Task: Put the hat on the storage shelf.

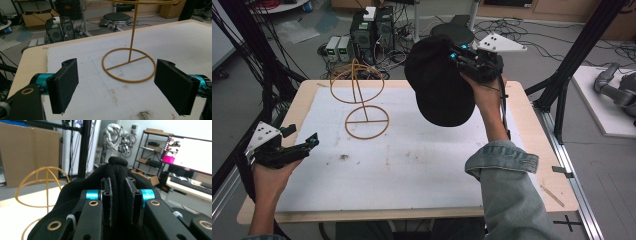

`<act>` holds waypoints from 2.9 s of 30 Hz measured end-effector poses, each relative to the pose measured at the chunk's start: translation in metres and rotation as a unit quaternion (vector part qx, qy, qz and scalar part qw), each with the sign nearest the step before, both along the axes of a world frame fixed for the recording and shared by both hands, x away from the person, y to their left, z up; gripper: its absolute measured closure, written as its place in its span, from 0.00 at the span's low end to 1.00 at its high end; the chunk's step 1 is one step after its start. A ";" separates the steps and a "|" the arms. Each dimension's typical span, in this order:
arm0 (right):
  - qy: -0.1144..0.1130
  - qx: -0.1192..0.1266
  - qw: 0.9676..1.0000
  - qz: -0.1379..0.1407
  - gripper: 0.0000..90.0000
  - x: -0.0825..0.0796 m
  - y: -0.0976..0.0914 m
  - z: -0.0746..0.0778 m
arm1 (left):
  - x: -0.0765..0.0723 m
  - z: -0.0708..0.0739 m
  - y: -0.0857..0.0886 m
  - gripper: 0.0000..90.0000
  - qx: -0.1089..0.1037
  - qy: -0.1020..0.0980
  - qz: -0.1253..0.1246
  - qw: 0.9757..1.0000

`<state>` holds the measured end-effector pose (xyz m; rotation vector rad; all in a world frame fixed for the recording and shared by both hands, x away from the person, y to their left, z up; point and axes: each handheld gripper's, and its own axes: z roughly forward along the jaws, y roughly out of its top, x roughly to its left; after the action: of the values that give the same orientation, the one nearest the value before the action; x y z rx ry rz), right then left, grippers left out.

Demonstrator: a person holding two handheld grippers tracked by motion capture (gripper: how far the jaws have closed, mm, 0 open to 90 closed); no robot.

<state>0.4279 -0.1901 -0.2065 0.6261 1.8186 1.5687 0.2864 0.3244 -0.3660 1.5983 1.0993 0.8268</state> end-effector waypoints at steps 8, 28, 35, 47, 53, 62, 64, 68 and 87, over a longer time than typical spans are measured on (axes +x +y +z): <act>-0.002 0.028 0.999 0.043 0.88 0.008 0.019 0.008 | -0.001 0.001 0.001 0.22 -0.003 -0.001 -0.001 1.000; -0.011 0.044 0.994 0.097 0.88 0.018 0.058 0.018 | -0.005 0.003 0.003 0.22 -0.003 -0.004 0.001 1.000; -0.009 0.041 0.992 0.117 0.88 0.020 0.079 0.017 | -0.007 0.003 0.001 0.22 -0.004 -0.005 -0.002 1.000; 0.002 0.051 0.989 0.139 0.88 0.028 0.107 0.010 | -0.008 0.004 0.004 0.22 -0.007 -0.008 -0.001 1.000; 0.005 0.050 0.988 0.149 0.88 0.031 0.118 0.008 | -0.009 0.005 0.005 0.22 -0.006 -0.007 -0.001 1.000; 0.006 0.054 0.985 0.162 0.88 0.033 0.130 0.009 | -0.011 0.005 0.007 0.22 -0.008 -0.009 0.002 1.000; 0.008 0.054 0.985 0.166 0.88 0.034 0.133 0.008 | -0.012 0.005 0.008 0.22 -0.009 -0.009 0.003 1.000; 0.009 0.054 0.984 0.170 0.88 0.037 0.139 0.007 | -0.013 0.005 0.010 0.22 -0.009 -0.008 0.005 1.000; 0.037 0.036 0.983 0.178 0.87 0.056 0.171 -0.004 | -0.013 0.003 0.013 0.22 -0.009 -0.007 0.009 1.000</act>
<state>0.4839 -0.0195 -0.2107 0.4105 2.0216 1.8701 0.2733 0.3374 -0.3627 1.5677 1.1098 0.8354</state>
